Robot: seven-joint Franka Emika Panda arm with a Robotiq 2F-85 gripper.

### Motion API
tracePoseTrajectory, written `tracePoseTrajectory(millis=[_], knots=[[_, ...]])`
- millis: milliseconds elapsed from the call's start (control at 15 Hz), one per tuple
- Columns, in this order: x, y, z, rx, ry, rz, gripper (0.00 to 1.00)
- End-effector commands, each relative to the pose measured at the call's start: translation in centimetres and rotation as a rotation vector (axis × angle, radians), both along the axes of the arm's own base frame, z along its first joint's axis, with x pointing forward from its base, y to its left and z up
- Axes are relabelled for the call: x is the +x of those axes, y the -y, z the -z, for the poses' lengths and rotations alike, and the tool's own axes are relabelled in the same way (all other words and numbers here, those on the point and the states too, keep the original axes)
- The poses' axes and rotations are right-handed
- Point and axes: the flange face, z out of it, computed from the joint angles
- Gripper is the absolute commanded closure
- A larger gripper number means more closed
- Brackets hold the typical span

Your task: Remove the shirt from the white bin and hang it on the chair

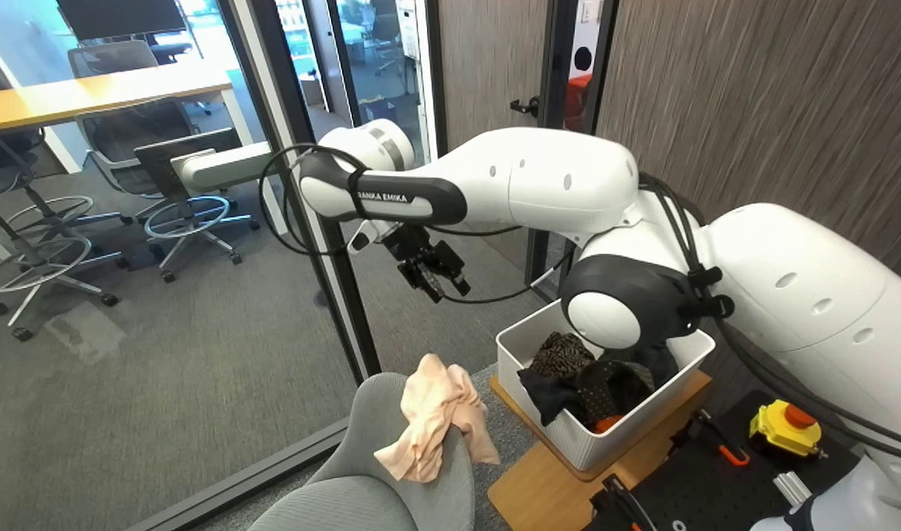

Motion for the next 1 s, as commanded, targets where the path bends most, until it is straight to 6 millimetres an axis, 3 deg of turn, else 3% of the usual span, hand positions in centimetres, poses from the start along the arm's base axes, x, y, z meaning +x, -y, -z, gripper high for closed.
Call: tracePoseTrajectory(millis=[0, 400, 667, 933], knots=[[0.4, 4.0, -8.0, -0.027, 0.097, 0.172, 0.00], [-0.4, 9.5, -18.0, -0.018, 0.214, 0.477, 0.00], [-1.4, 12.4, -23.0, -0.017, 0.269, 0.687, 0.00], [-2.8, 14.3, -26.4, -0.038, 0.311, 0.897, 0.00]])
